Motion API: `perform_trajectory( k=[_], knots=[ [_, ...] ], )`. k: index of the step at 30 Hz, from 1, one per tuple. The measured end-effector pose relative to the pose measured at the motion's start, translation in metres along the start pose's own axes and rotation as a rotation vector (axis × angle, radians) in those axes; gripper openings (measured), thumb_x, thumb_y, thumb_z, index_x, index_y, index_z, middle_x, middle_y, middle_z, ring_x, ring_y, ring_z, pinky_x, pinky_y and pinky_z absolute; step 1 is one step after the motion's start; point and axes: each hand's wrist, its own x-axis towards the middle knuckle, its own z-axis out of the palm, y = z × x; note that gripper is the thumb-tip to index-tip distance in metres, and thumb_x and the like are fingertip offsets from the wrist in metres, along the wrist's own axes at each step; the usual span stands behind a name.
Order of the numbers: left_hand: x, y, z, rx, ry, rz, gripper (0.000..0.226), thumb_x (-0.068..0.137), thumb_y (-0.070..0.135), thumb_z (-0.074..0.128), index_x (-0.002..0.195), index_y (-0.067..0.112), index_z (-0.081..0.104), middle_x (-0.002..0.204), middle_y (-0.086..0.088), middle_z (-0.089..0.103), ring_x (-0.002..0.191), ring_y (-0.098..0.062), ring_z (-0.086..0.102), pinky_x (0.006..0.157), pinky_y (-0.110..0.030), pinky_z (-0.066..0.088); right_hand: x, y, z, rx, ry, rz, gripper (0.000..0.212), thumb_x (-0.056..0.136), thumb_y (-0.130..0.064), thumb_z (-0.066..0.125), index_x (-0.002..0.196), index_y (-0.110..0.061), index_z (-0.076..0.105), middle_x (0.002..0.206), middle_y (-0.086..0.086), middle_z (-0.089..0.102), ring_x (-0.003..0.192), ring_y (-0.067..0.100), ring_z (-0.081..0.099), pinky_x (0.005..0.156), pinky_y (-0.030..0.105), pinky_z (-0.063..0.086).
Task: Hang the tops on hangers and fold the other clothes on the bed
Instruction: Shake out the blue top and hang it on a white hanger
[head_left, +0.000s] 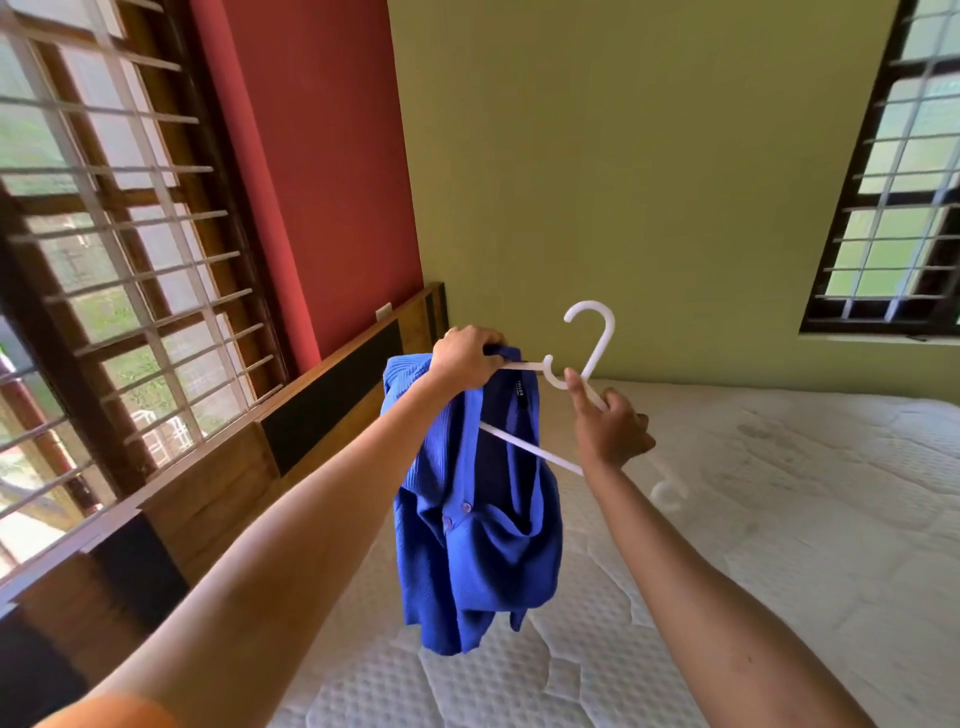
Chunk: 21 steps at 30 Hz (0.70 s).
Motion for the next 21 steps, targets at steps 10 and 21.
perform_trajectory(
  k=[10,21],
  knots=[
    [-0.021,-0.039,-0.008,0.245,0.616,0.268,0.045,0.068,0.020,0.074,0.105,0.002,0.057,0.101,-0.019,0.057,0.084,-0.037,0.057,0.077,-0.041,0.049,0.013,0.016,-0.014,0.261,-0.057,0.410,0.072,0.070,-0.082,0.043,0.060,-0.012,0.049,0.063,0.001,0.054,0.073,0.025,0.054,0.094,0.043,0.035],
    [-0.016,-0.021,-0.028,-0.046,0.452,-0.102,0.023,0.098,0.017,0.037,0.111,0.007,0.054,0.108,-0.015,0.062,0.095,-0.036,0.057,0.070,-0.035,0.035,0.005,0.019,-0.013,0.077,-0.053,0.277,0.066,0.071,-0.080,0.043,0.063,-0.015,0.052,0.069,0.002,0.056,0.097,0.031,0.052,0.087,0.039,0.028]
  ],
)
